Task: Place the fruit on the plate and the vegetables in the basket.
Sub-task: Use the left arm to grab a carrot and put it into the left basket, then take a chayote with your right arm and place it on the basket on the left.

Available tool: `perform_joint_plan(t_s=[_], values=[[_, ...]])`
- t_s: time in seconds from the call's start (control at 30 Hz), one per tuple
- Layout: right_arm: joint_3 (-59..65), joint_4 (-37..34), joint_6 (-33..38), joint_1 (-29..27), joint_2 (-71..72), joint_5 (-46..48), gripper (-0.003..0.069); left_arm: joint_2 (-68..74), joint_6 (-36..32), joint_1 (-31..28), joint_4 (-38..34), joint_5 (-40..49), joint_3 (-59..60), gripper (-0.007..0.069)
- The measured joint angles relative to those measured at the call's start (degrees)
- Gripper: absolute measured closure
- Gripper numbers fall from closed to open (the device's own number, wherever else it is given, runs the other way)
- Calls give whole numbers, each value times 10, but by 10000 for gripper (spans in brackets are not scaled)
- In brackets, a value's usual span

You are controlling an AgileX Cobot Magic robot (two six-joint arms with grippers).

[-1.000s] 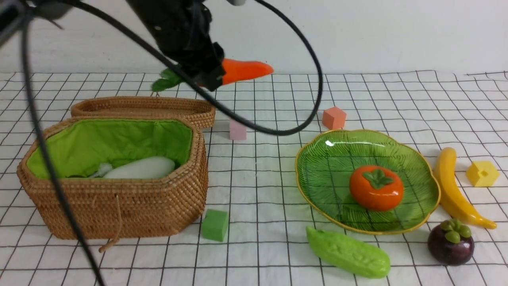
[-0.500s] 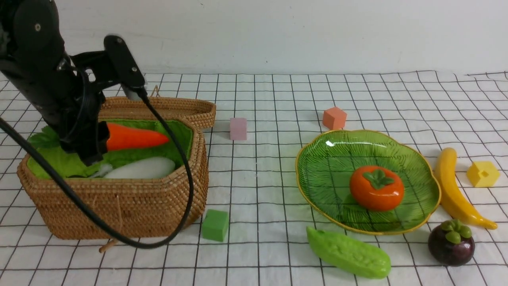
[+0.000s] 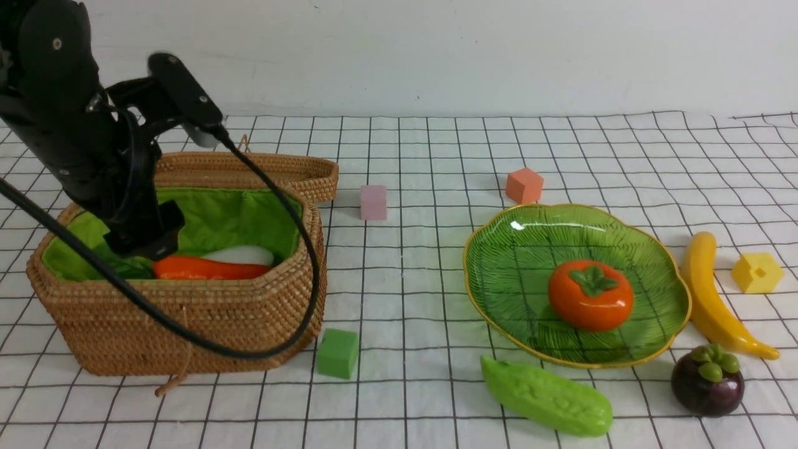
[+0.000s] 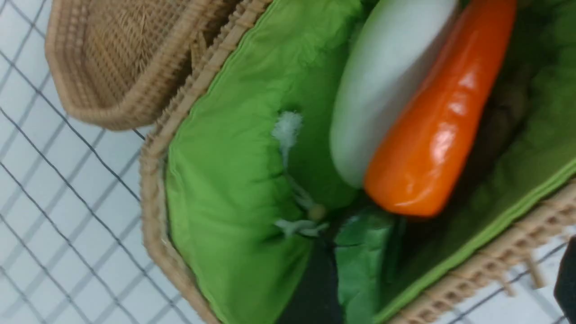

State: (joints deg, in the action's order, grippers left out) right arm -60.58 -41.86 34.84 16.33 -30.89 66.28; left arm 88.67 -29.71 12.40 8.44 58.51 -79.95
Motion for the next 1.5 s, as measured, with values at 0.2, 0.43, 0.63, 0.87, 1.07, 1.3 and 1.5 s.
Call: perform_joint_plan(t_s=[0.2,0.43,0.63,0.87,1.07,1.3,1.5], values=[[0,0,-28,0,-85,-1,426,-102,143,17,-96,-14,1,174],[-8,-12,-37,1,-206,-22,585,-273,219,133,-131,5,73,638],[-49,-9,-51,61,-308,-28,650,-393,238,214,-168,-72,242,638],[-81,237,-151,198,-446,-43,642,-576,264,236,-175,-249,455,638],[-81,363,-222,176,-543,-46,564,-636,257,236,-176,-273,491,638],[-81,359,-187,149,-655,-66,242,-644,243,236,-177,-277,491,638],[-81,360,-161,149,-694,-99,27,-644,226,236,-177,-273,491,638]])
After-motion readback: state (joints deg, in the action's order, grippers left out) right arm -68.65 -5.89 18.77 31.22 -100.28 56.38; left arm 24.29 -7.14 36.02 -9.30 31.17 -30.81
